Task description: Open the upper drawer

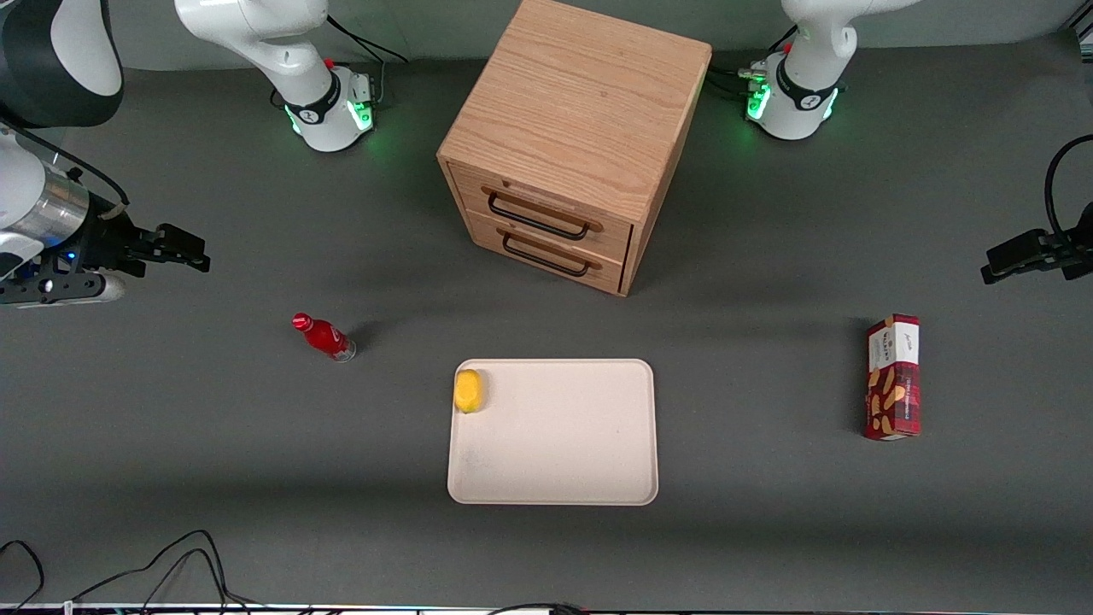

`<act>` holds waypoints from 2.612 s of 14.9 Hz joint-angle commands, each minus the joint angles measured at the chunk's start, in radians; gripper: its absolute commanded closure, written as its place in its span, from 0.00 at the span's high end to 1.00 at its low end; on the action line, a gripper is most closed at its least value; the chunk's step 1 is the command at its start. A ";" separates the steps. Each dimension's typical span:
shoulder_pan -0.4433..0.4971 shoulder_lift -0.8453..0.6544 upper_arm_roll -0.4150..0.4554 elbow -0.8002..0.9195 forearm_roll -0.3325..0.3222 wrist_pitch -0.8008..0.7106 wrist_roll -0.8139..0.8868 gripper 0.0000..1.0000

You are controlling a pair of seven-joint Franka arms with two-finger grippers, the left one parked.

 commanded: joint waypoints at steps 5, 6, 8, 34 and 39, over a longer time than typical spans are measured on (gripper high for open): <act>0.013 0.001 0.003 0.018 -0.012 -0.003 -0.004 1.00; 0.015 0.005 0.003 0.018 -0.005 -0.003 -0.007 1.00; 0.024 0.018 0.004 0.025 0.023 -0.007 -0.020 1.00; 0.141 0.365 0.464 0.275 0.098 -0.001 -0.477 1.00; 0.217 0.393 0.464 0.278 0.091 0.057 -0.524 1.00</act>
